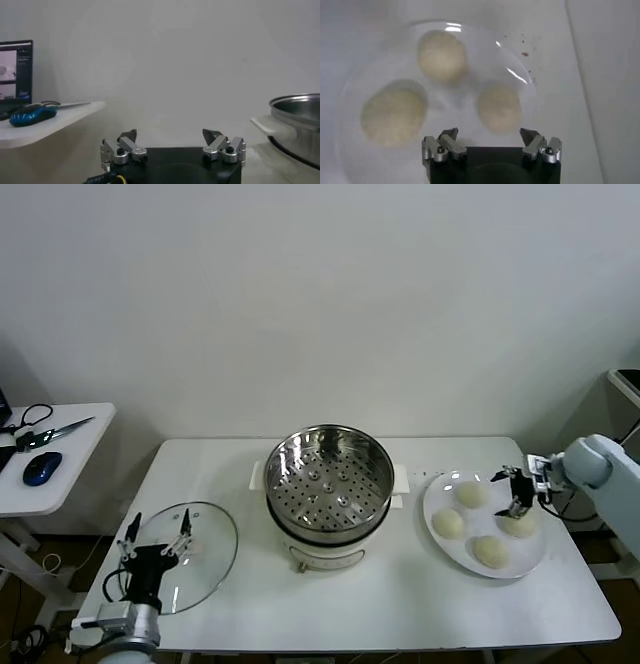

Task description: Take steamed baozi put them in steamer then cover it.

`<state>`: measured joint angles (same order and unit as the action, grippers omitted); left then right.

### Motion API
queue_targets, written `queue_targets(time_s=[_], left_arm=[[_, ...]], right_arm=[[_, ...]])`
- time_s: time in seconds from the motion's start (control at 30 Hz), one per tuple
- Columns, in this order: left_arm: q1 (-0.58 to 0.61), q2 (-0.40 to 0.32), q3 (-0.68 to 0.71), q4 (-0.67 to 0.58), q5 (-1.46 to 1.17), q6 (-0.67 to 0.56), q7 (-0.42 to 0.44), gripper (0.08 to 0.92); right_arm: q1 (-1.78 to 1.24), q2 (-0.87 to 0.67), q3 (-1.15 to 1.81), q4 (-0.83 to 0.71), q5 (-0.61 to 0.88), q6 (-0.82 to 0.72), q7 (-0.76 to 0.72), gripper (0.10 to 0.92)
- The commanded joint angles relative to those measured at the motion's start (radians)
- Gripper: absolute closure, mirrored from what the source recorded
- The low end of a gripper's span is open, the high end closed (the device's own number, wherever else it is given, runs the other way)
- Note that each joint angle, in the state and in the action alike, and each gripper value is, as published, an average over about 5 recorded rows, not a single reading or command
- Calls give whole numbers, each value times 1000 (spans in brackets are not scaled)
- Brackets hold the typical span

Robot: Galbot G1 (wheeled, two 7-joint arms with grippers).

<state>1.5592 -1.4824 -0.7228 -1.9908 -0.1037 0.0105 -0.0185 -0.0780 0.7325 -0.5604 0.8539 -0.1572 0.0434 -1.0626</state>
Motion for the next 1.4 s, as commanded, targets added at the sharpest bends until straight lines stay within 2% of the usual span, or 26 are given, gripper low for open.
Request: queue_targets(time_s=[0.03,0.4,0.9,1.17,1.4], left_arm=[[-2,4,-4,5,-9,3,-1,177],[-6,9,-18,4,-10,11,-3,177],[-3,19,-38,11,-15,14,-4,177],[-2,18,-38,10,-16,13,-5,177],[2,19,-39,8,-17,12,-6,177]], right_arm=[[214,144,-208,-213,-60,35,-80,203],[162,247,-154,-331,-114,56,-61,203],[129,312,-110,-387,-162,68,-60,203],[123,304,-106,-388,-176,75,-67,290],[122,305,-84,-384,-179,84,-74,332]])
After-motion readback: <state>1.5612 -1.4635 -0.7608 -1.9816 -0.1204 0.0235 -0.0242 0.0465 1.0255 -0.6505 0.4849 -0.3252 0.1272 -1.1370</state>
